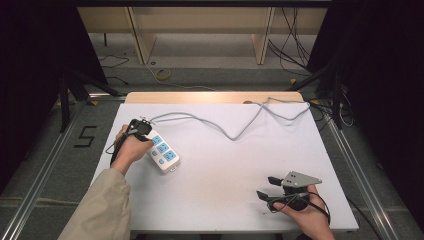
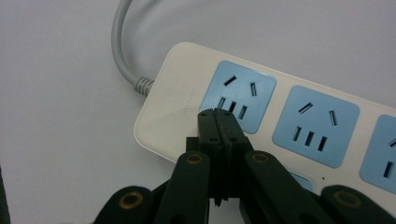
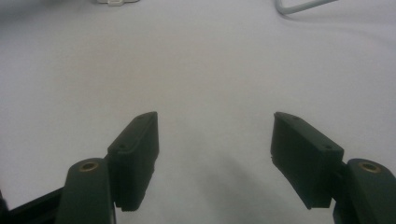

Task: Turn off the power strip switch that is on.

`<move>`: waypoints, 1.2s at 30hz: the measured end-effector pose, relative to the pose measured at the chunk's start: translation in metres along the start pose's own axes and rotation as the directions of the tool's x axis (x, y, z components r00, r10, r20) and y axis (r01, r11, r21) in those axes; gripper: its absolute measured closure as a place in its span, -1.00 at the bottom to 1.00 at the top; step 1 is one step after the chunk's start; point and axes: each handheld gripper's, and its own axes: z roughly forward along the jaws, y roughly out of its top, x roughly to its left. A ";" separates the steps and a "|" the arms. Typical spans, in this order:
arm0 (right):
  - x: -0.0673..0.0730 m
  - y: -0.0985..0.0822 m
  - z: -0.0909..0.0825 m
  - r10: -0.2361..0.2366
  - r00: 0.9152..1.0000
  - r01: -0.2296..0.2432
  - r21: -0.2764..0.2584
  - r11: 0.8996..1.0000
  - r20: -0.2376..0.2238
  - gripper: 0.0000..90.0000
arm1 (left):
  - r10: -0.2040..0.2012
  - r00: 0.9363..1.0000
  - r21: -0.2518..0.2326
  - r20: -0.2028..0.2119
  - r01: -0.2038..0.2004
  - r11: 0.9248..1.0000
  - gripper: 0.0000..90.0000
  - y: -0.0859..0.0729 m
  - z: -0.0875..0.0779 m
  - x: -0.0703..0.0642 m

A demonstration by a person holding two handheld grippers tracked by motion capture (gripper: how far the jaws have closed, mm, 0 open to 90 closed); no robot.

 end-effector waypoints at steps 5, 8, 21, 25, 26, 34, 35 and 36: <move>0.000 0.000 0.000 0.000 1.000 0.000 0.000 1.000 0.000 -0.26 | 0.008 1.000 -0.003 -0.019 -0.008 1.000 1.00 0.000 0.001 0.000; 0.000 0.000 0.001 -0.001 1.000 0.001 -0.001 1.000 -0.002 -0.26 | -0.026 0.998 -0.013 0.056 0.026 1.000 1.00 -0.001 -0.002 0.000; 0.000 0.000 0.000 -0.002 1.000 0.002 -0.001 1.000 -0.004 -0.26 | -0.029 0.999 -0.003 0.040 0.029 1.000 1.00 -0.001 -0.001 -0.001; 0.000 0.000 0.001 -0.003 1.000 0.003 0.000 1.000 -0.005 -0.26 | -0.030 0.999 -0.007 0.042 0.030 1.000 1.00 -0.001 -0.001 0.000; 0.000 0.000 0.001 -0.003 1.000 0.003 0.001 1.000 -0.004 -0.26 | -0.030 0.999 -0.007 0.043 0.030 1.000 1.00 -0.001 -0.001 0.000; 0.000 0.000 0.000 -0.002 1.000 0.002 0.000 1.000 -0.004 -0.26 | -0.031 0.999 -0.017 0.044 0.032 0.999 1.00 -0.002 -0.001 -0.001; 0.000 0.000 0.001 -0.001 1.000 0.001 0.000 1.000 -0.004 -0.26 | -0.029 0.999 -0.018 0.044 0.030 0.999 1.00 -0.002 -0.001 -0.001; 0.000 0.000 0.001 -0.002 1.000 0.002 0.001 1.000 -0.004 -0.26 | -0.030 0.999 -0.020 0.044 0.031 0.999 1.00 -0.003 -0.001 -0.001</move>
